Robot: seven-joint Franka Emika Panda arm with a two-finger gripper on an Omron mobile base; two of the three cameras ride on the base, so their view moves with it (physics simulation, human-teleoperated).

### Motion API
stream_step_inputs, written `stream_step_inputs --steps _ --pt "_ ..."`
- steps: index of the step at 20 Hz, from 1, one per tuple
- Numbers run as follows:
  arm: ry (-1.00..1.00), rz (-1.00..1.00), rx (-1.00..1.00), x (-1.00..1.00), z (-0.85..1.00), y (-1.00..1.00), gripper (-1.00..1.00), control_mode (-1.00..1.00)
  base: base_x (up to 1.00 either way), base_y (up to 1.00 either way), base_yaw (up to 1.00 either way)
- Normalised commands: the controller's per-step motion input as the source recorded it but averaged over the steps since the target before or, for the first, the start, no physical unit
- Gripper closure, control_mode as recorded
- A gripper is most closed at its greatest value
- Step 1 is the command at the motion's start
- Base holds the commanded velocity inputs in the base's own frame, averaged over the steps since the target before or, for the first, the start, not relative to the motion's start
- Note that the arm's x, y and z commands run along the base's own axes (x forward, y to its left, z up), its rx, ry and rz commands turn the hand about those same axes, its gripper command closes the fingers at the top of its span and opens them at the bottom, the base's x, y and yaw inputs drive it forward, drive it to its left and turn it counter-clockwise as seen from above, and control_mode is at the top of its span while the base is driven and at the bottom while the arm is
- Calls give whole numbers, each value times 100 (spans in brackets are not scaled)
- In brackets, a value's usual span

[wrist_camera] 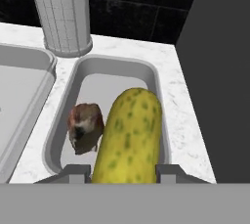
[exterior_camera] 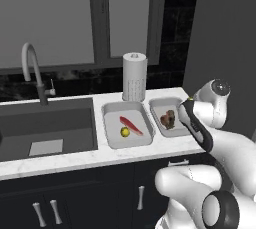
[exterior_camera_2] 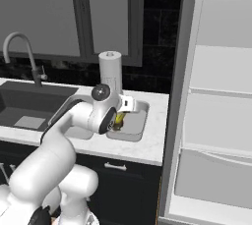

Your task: Place one cucumber and one steak in each tupperware on the nearby counter, to pack two identical lunches.

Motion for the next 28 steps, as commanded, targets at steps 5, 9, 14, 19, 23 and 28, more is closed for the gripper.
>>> stream_step_inputs --steps 5,9,14,19,23,28 --pt "0 0 2 18 -10 -14 100 -100 0 0 0" --pt "2 0 2 19 -18 -4 100 -100 0 0 0" --pt "0 0 0 23 -19 0 100 -100 0 0 0" --pt "0 0 0 20 -15 0 100 -100 0 0 0" --pt "0 0 0 11 -17 0 100 -100 0 0 0" --pt "0 0 0 7 -18 0 100 -100 0 0 0"
